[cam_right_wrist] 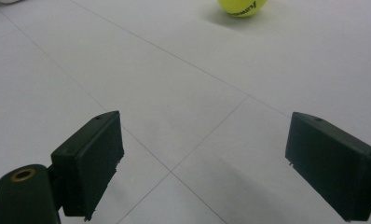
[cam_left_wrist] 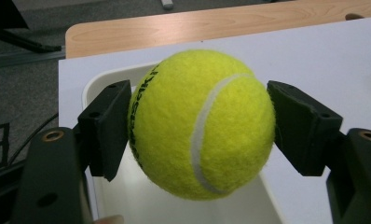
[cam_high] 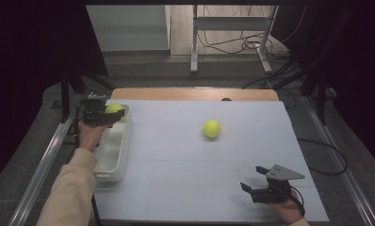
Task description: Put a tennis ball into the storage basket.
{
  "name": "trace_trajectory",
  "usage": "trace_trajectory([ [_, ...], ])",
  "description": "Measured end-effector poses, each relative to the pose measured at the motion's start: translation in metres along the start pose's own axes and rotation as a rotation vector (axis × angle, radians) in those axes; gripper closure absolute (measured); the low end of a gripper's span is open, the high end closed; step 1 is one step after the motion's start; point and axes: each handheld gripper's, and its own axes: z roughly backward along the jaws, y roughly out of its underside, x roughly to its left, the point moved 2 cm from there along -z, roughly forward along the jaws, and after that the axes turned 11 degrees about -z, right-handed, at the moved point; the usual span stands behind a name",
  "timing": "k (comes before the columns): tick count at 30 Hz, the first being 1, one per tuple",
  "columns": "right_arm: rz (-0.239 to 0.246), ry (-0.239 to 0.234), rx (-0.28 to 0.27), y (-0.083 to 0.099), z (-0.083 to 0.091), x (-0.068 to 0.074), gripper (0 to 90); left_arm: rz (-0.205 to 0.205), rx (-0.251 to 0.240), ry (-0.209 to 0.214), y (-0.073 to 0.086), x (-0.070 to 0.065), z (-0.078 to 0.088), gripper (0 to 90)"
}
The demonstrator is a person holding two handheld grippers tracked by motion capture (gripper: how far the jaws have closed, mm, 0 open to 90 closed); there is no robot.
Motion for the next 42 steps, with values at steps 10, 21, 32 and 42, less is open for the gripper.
trace_trajectory([
  [10, 0.001, 0.001, 0.004, 0.0, 0.0, 0.0, 11.7, 0.007, 0.053, 0.006, 0.004, 0.005, -0.009, 26.7],
  [21, 0.002, 0.002, 0.003, 0.0, 0.0, 0.0, 11.7, -0.008, 0.083, 0.002, 0.005, 0.004, -0.012, 26.6],
  [32, 0.004, 0.001, 0.004, 0.0, 0.0, 0.0, 11.7, -0.014, 0.09, 0.006, 0.004, 0.002, -0.014, 26.5],
  [42, 0.006, 0.0, 0.003, 0.0, 0.0, 0.0, 11.7, -0.008, 0.015, 0.004, 0.002, 0.003, -0.003, 15.2],
])
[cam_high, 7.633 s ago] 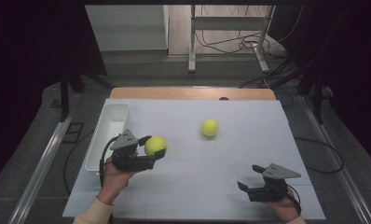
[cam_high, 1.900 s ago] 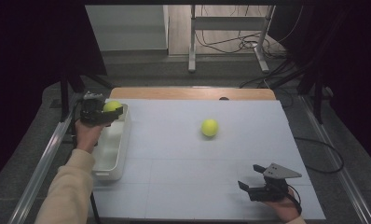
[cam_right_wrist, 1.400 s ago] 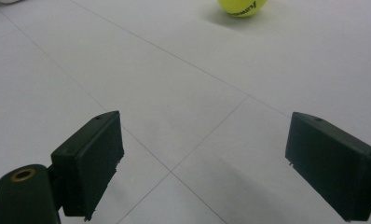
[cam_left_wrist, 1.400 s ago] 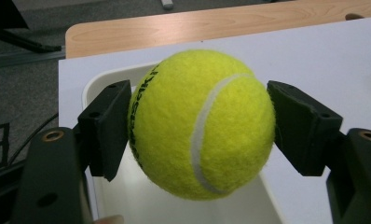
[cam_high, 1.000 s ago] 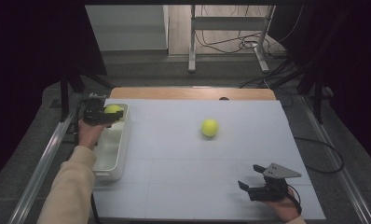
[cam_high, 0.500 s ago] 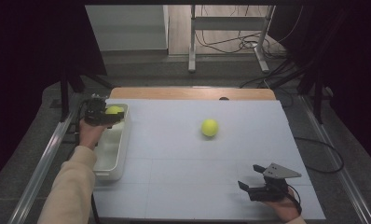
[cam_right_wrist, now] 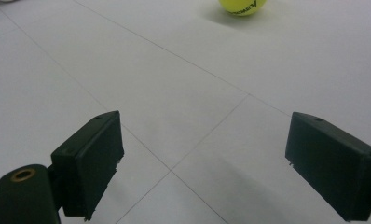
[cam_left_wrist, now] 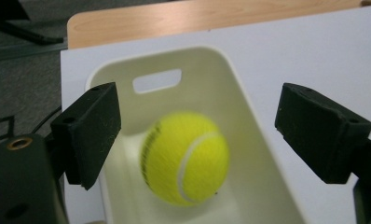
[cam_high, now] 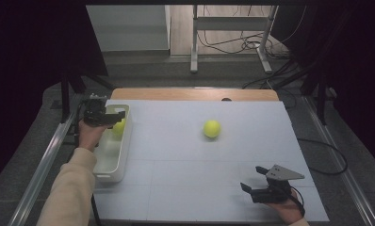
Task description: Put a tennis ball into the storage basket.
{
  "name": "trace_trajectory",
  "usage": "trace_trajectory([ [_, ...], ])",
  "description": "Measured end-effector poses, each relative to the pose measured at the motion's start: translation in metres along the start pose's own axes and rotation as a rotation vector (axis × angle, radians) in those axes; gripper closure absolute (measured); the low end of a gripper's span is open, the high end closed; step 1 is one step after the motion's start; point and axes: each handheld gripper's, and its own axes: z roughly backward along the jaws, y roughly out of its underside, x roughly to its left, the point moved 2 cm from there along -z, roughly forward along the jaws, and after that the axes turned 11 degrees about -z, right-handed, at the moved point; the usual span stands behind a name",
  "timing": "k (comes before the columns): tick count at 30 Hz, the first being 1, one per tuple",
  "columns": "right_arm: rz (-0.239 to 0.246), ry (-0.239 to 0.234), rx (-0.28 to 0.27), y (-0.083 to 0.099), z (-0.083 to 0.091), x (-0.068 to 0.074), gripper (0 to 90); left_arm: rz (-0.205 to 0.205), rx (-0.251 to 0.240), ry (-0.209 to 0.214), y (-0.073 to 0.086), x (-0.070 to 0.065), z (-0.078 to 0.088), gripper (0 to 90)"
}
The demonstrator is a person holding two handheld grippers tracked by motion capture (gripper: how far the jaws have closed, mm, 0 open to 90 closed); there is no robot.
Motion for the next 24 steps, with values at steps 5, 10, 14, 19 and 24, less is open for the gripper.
trace_trajectory([
  [5, 0.002, 0.001, 0.002, 0.0, 0.0, 0.0, 11.7, -0.01, -0.022, 0.024, -0.001, -0.003, 0.007, 15.3],
  [10, 0.002, 0.001, 0.0, 0.0, 0.0, 0.0, 11.7, -0.018, -0.042, 0.038, 0.0, -0.007, 0.012, 15.4],
  [14, 0.002, 0.001, 0.0, 0.0, 0.0, 0.001, 11.7, -0.022, -0.06, 0.053, 0.001, -0.011, 0.016, 15.5],
  [19, 0.002, 0.002, -0.001, 0.0, 0.0, 0.001, 11.7, -0.04, -0.091, 0.052, 0.003, -0.016, 0.021, 16.0],
  [24, 0.002, 0.002, -0.001, 0.0, 0.0, 0.0, 11.7, -0.065, -0.126, 0.07, 0.003, -0.025, 0.028, 16.1],
])
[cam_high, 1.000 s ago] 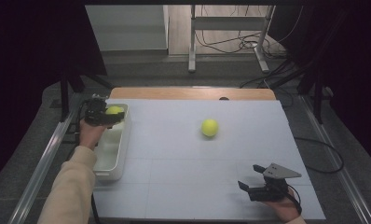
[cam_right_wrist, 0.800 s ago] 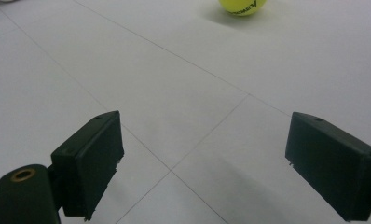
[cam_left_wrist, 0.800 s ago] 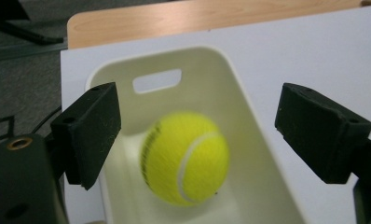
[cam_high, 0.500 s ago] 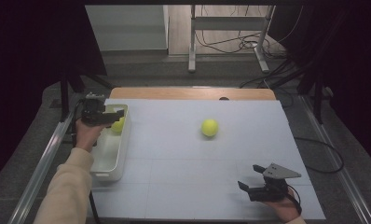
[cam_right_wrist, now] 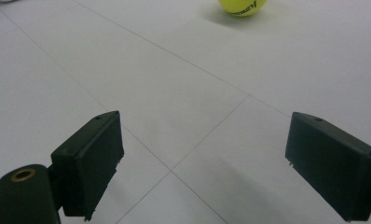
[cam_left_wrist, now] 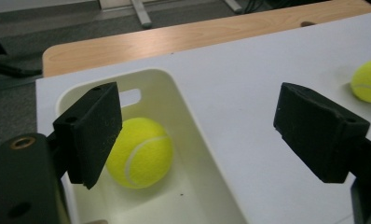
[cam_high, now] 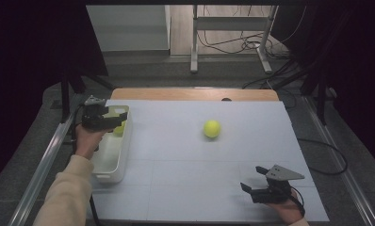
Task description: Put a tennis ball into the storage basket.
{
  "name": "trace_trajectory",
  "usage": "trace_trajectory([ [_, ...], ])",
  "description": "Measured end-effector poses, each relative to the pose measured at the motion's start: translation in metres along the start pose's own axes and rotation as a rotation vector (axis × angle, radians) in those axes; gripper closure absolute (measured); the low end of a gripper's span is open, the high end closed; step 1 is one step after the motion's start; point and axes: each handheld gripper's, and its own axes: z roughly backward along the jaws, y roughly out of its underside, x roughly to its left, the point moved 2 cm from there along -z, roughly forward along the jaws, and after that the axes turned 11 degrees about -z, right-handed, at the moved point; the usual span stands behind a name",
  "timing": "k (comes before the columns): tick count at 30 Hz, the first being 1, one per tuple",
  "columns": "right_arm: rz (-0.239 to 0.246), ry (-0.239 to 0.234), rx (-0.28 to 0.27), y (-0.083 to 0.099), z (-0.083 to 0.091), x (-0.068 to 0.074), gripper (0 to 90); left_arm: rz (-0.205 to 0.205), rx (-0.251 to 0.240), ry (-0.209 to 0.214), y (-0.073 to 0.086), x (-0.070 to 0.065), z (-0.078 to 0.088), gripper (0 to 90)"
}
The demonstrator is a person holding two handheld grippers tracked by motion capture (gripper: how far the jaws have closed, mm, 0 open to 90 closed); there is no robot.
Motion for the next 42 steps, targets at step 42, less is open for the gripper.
trace_trajectory([
  [42, 0.003, 0.004, 0.002, 0.0, 0.0, 0.0, 11.7, -0.163, -0.105, 0.189, -0.017, -0.081, 0.009, 16.1],
])
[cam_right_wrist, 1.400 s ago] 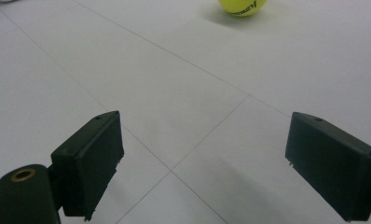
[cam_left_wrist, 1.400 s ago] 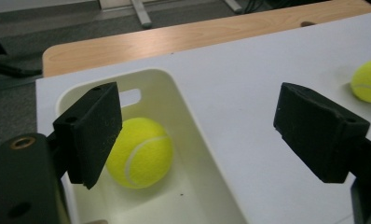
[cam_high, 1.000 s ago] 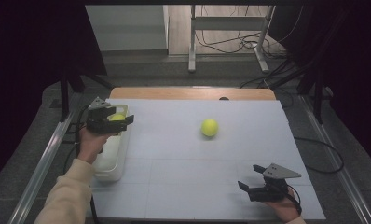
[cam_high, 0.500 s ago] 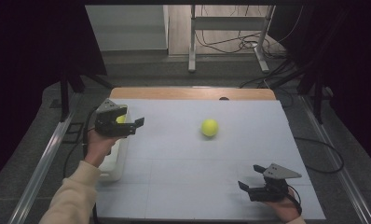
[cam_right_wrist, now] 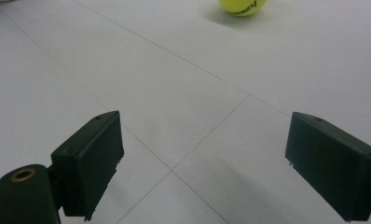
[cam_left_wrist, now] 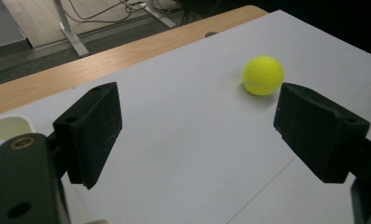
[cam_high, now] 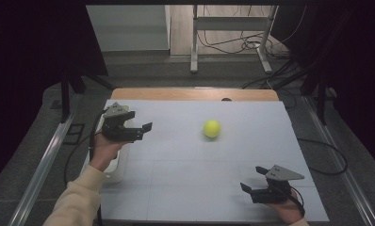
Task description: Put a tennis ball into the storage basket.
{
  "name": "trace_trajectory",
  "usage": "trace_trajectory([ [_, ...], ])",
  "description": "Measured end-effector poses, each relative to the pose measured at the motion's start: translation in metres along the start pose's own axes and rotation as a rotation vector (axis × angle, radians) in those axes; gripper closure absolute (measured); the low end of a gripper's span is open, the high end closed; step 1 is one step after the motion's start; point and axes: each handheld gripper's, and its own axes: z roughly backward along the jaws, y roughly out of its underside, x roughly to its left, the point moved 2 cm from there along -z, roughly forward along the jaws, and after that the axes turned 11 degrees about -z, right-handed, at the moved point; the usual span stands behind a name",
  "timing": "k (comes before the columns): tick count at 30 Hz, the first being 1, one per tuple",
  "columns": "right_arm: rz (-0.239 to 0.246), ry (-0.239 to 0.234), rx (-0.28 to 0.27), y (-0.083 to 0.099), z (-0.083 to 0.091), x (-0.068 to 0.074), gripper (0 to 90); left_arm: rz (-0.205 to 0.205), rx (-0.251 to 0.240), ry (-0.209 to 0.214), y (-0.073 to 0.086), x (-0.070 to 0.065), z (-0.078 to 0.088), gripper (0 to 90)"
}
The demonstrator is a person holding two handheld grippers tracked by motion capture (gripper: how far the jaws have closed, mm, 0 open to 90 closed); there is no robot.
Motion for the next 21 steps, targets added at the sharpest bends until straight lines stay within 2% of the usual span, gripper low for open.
trace_trajectory([
  [6, -0.003, 0.001, -0.004, 0.0, 0.0, 0.0, 11.7, 0.012, -0.011, 0.032, -0.002, -0.004, -0.005, 16.2],
  [21, -0.004, -0.001, -0.014, 0.0, 0.002, 0.0, 11.7, -0.01, -0.007, 0.069, -0.011, -0.02, -0.02, 16.2],
])
